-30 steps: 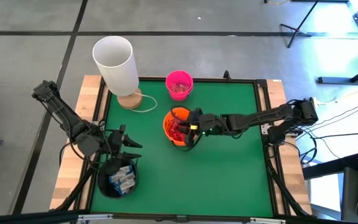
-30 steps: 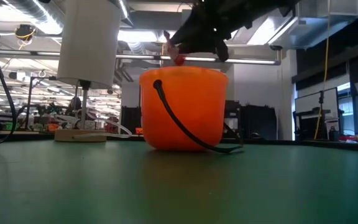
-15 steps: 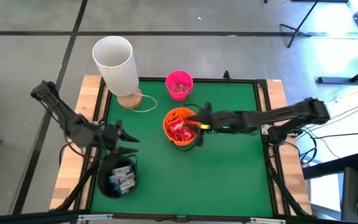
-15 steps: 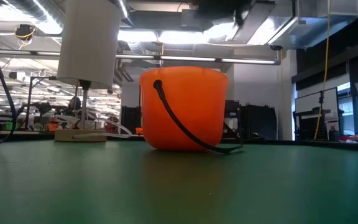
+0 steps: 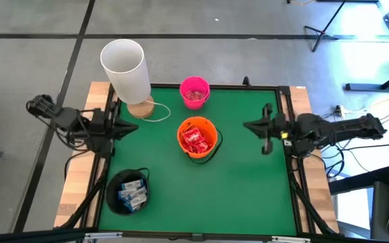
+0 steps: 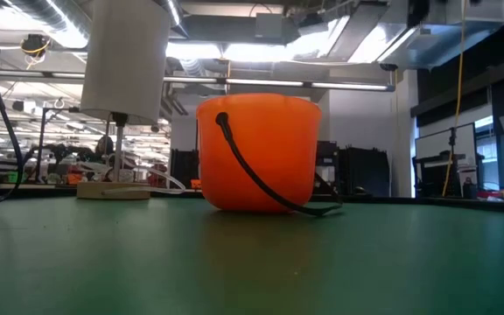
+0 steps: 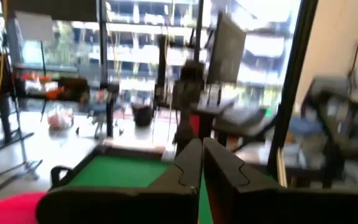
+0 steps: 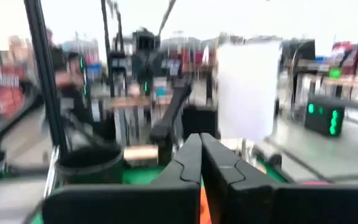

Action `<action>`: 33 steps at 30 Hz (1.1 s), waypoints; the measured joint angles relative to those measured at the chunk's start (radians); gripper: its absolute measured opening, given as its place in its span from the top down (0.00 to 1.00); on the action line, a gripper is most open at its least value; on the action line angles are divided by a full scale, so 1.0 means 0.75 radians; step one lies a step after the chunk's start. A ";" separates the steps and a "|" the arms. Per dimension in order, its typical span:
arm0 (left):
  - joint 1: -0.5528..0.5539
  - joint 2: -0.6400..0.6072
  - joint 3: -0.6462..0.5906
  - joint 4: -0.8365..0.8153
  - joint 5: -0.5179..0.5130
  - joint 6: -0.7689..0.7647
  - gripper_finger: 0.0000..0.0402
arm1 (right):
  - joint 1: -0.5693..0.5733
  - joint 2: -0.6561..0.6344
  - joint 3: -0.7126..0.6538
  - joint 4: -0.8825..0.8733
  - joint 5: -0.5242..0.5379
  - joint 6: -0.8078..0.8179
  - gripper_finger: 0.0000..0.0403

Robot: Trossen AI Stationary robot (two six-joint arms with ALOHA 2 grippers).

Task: Sort candy
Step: Return to Home Position

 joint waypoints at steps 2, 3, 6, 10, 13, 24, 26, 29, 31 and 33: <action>0.082 -0.011 -0.056 0.120 0.098 0.002 0.99 | -0.027 -0.128 -0.140 0.146 -0.043 0.003 0.99; 0.130 -0.011 -0.086 0.172 0.163 0.008 1.00 | -0.034 -0.187 -0.202 0.214 -0.070 0.019 0.99; 0.270 -0.006 -0.168 0.266 0.384 -0.012 1.00 | -0.037 -0.338 -0.333 0.325 -0.112 0.056 0.99; 0.410 -0.057 -0.222 0.273 0.488 -0.075 1.00 | -0.038 -0.484 -0.405 0.231 -0.060 0.092 0.99; 0.462 -0.161 -0.214 0.145 0.532 -0.081 1.00 | -0.038 -0.575 -0.386 0.089 -0.033 0.099 1.00; 0.476 -0.669 -0.401 -0.052 0.402 -0.034 1.00 | -0.038 -0.818 -0.229 -0.518 0.107 0.004 1.00; 0.476 -0.695 -0.518 0.040 0.410 -0.025 1.00 | -0.037 -0.853 -0.248 -0.545 0.106 0.000 1.00; 0.476 -0.691 -0.643 0.141 0.459 -0.015 1.00 | -0.038 -0.878 -0.297 -0.531 0.061 0.027 1.00; 0.476 -0.692 -0.693 0.278 0.512 -0.014 1.00 | -0.037 -0.876 -0.332 -0.532 0.043 0.033 1.00; 0.476 -0.692 -0.735 0.344 0.555 -0.008 1.00 | -0.037 -0.877 -0.375 -0.516 0.040 0.061 1.00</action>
